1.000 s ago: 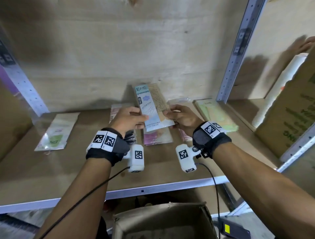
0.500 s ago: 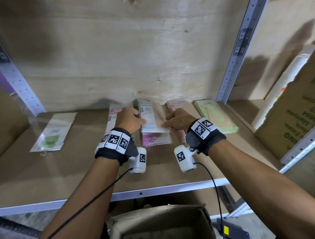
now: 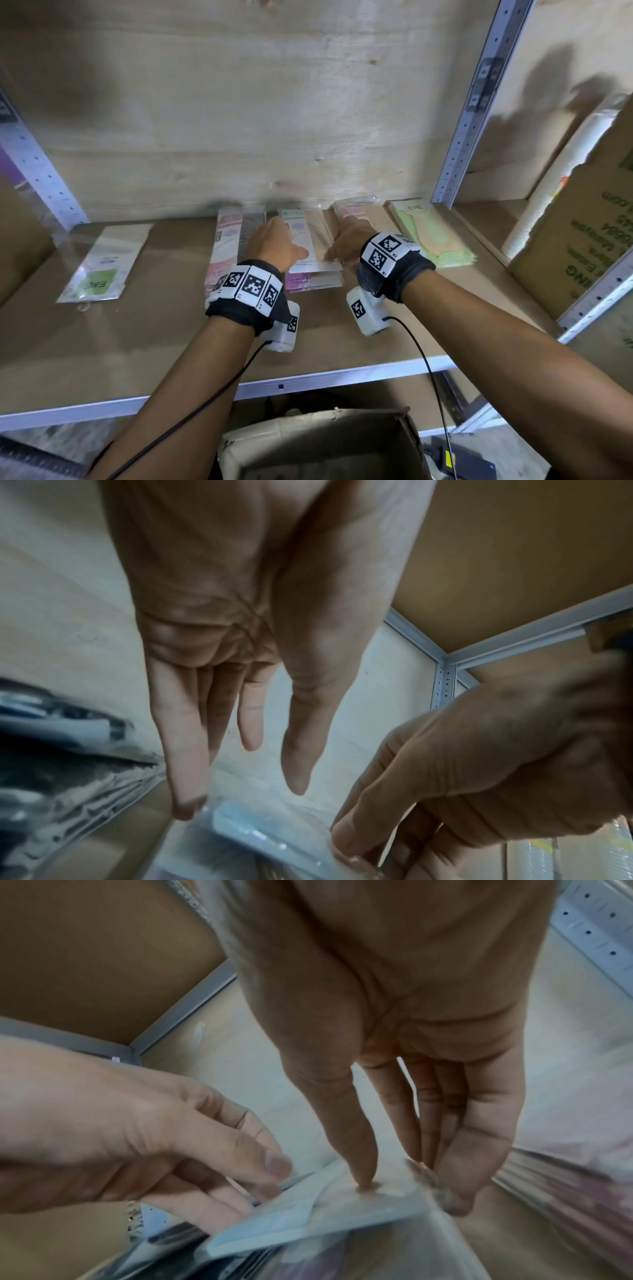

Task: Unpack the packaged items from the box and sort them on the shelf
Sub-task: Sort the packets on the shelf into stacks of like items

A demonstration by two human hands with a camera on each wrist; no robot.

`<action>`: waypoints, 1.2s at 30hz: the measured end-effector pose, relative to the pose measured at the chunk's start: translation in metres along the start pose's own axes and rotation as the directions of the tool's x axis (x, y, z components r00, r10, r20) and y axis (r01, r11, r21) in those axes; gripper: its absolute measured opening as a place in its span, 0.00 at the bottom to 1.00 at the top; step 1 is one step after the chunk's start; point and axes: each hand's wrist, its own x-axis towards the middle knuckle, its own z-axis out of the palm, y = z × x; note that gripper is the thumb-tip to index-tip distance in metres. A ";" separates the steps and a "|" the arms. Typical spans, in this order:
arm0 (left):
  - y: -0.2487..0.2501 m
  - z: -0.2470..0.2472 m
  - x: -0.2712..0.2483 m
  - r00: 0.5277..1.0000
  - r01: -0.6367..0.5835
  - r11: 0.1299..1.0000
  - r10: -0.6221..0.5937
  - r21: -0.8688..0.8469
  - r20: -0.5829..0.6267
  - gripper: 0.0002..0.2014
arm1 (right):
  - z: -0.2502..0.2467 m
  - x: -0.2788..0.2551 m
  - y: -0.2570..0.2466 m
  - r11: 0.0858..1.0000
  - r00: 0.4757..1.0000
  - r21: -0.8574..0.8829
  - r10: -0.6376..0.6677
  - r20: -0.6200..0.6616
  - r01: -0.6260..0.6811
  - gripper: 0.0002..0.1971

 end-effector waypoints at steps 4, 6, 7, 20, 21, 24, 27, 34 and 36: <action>0.002 0.006 0.000 0.999 -0.018 1.000 0.017 0.012 0.040 0.20 | 0.003 -0.001 -0.001 0.997 0.999 -0.070 0.020 0.028 -0.018 0.26; 0.002 0.008 0.001 0.997 -0.027 0.999 0.026 0.023 0.078 0.20 | 0.003 -0.002 -0.001 0.995 0.999 -0.098 0.018 0.035 -0.014 0.26; 0.001 0.009 0.001 0.995 -0.027 0.999 0.024 0.033 0.094 0.20 | 0.004 -0.003 -0.001 0.994 0.999 -0.110 0.016 0.033 -0.013 0.26; 0.000 0.013 0.003 0.996 0.016 0.992 -0.027 0.128 0.085 0.21 | 0.006 -0.002 -0.004 0.991 0.998 -0.131 0.008 0.059 0.000 0.25; 0.000 0.013 0.002 0.996 0.019 0.992 -0.031 0.127 0.087 0.21 | 0.006 -0.002 -0.005 0.991 0.998 -0.131 0.007 0.061 0.001 0.25; 0.001 0.012 0.001 0.996 0.019 0.991 -0.030 0.132 0.078 0.21 | 0.005 -0.001 -0.005 0.991 0.998 -0.133 0.005 0.056 0.002 0.24; 0.002 0.006 0.003 0.999 -0.004 0.994 -0.001 0.107 0.043 0.18 | 0.004 -0.001 -0.005 0.992 0.999 -0.125 0.007 0.053 0.000 0.25; -0.003 -0.021 -0.001 0.995 -0.087 0.993 0.090 0.078 -0.036 0.11 | -0.003 -0.005 -0.006 0.984 0.999 -0.174 -0.026 0.041 0.033 0.26; -0.007 -0.034 -0.005 0.990 -0.089 0.996 0.091 0.021 -0.104 0.11 | -0.006 -0.007 -0.008 0.979 0.999 -0.198 -0.046 0.024 0.050 0.24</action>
